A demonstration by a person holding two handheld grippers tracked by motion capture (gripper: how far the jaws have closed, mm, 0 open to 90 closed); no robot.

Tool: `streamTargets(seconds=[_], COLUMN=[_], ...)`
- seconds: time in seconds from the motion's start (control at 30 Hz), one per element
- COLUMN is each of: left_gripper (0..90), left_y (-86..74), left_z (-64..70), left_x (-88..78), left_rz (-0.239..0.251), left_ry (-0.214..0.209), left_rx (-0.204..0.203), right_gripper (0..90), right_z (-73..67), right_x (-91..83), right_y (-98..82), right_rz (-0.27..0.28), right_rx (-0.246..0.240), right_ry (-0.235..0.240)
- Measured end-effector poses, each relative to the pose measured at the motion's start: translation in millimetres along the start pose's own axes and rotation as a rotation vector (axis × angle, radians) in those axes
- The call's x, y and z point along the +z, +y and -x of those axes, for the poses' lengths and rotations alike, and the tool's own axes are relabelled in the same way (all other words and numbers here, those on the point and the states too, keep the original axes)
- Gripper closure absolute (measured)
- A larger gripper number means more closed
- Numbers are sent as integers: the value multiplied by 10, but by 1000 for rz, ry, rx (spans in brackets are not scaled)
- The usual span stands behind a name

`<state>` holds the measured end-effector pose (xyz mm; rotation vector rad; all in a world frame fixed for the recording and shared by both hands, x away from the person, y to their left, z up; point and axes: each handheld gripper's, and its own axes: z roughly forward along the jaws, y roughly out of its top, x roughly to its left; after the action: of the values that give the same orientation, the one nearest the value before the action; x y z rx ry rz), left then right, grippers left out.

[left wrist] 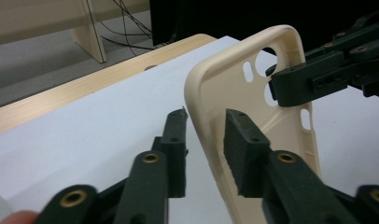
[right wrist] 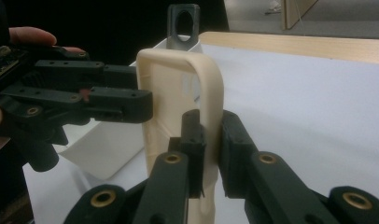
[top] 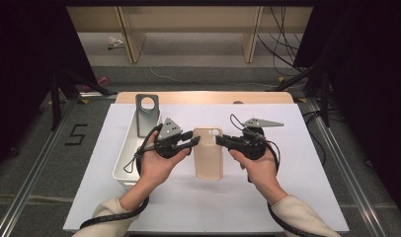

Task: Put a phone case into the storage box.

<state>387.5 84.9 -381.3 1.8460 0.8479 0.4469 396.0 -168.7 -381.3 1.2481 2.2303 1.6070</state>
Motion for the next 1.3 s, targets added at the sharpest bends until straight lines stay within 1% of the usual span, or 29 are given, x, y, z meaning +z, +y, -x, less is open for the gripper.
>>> streamTargets(seconds=[0.07,0.13,0.17,0.33,0.4,0.53,0.6,0.67,0.7,0.73,0.77,0.83,0.87,0.97,1.1,1.17,1.27,1.3], left_gripper=[749,776,784,827,843,852,855,857,861,861,862,865,866,868,869,869,869,869], left_y=[2,5,5,10,19,43,52,56,55,54,55,66,73,83,94,95,93,94], left_z=[-5,-2,2,22,29,50,56,54,48,37,32,24,19,6,-15,-33,-58,-65], left_x=[-8,-17,-19,-29,-31,-17,-9,0,0,-4,-9,-22,-30,-49,-66,-71,-79,-83], left_rz=[1,0,-2,8,14,2,0,-9,-9,-9,-7,-4,-2,3,9,10,12,13], left_ry=[2,6,13,47,60,91,102,124,127,122,122,133,136,146,168,180,192,193], left_rx=[-9,-22,-26,-68,-90,-94,-86,-61,-60,-70,-71,-63,-61,-57,-53,-51,-54,-56], right_gripper=[822,822,822,820,819,814,798,726,681,655,606,538,517,407,300,254,238,230], right_z=[2,-3,-7,-24,-22,-34,-32,-32,-32,-34,-39,-58,-61,-99,-155,-176,-189,-186], right_x=[-3,0,1,18,28,44,51,55,62,61,61,67,68,77,68,62,48,43], right_y=[-1,-2,-3,-12,-20,-28,-31,-35,-32,-31,-32,-31,-32,-33,-28,-27,-35,-39], right_rz=[2,2,1,-1,-1,-2,-7,-6,-13,-17,-13,-17,-14,-7,2,7,8,7], right_rx=[-1,-2,-3,-13,-18,-33,-44,-52,-62,-71,-87,-116,-124,-149,-183,-206,-229,-234], right_ry=[0,0,1,1,3,-4,1,-5,-4,-5,-12,-13,-12,-7,-1,14,34,32])
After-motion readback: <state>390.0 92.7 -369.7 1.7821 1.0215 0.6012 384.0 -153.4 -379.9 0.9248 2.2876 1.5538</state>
